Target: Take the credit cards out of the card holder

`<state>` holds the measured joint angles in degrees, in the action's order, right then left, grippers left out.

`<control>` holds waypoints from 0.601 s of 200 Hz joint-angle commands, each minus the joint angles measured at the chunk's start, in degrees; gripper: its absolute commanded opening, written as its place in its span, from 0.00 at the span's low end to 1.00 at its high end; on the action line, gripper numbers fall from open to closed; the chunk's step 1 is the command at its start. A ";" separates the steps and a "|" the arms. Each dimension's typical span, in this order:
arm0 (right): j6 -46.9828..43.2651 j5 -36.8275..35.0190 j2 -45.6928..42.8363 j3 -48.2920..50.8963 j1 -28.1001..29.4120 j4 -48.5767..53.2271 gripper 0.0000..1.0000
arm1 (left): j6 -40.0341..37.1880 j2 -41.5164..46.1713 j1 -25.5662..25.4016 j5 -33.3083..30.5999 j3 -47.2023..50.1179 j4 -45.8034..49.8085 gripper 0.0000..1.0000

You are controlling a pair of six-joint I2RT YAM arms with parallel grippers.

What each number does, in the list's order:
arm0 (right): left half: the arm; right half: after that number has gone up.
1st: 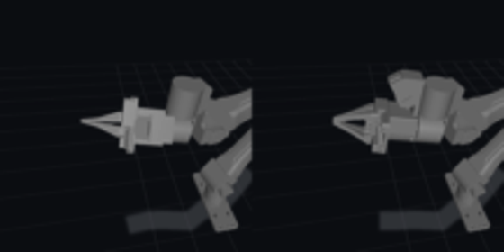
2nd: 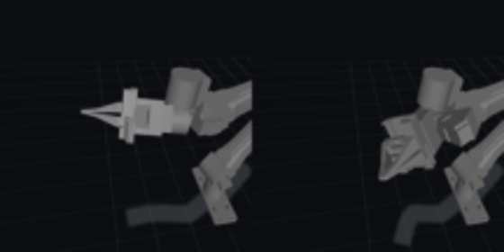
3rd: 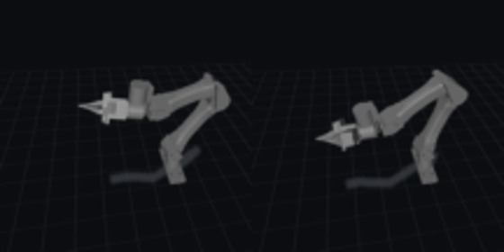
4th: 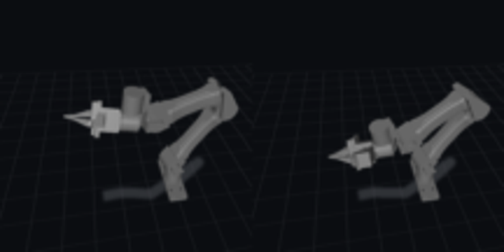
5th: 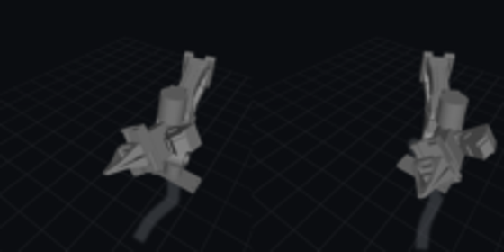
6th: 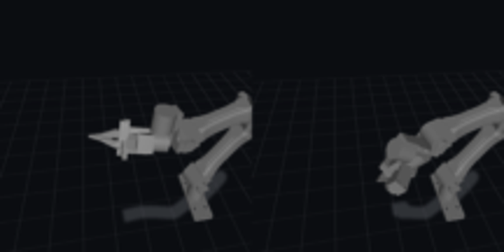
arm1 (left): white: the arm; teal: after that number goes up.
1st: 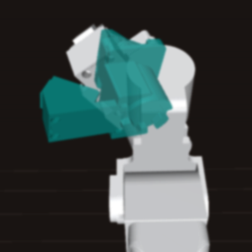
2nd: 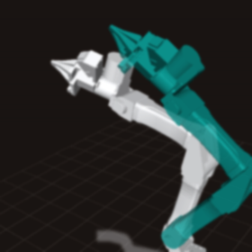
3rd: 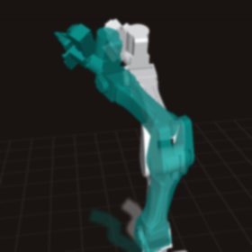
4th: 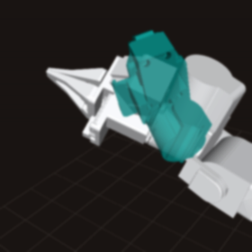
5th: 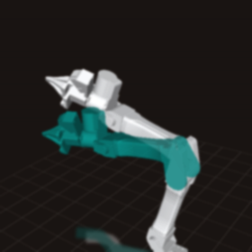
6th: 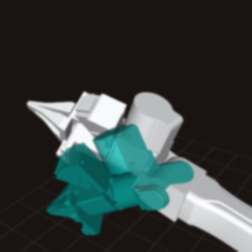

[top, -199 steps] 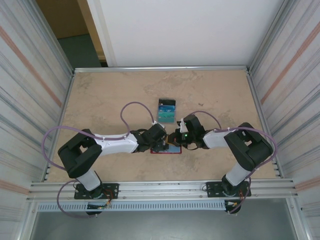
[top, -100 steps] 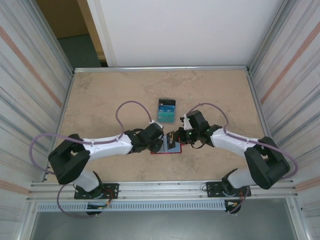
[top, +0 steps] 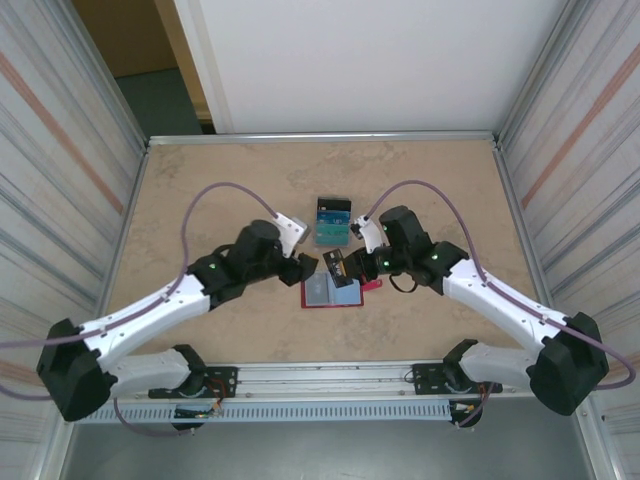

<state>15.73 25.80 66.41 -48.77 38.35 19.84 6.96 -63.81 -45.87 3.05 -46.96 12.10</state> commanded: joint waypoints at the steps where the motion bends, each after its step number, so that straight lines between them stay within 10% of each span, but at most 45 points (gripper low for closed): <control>1: -9.98 2.86 -1.38 -3.33 0.24 4.69 0.00 | -8.98 3.22 2.92 15.05 0.88 -2.08 0.55; 84: -24.02 12.65 1.07 -12.07 1.07 14.45 0.00 | -22.04 -2.63 4.57 36.95 -5.46 3.91 0.53; 120: -26.13 14.01 2.64 -14.45 1.35 17.05 0.00 | -22.77 -6.35 4.47 40.55 -7.59 4.49 0.30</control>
<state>-6.55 37.21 67.90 -60.88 39.16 32.91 -13.32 -68.69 -41.56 37.63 -51.83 14.85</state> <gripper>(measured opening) 0.050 0.327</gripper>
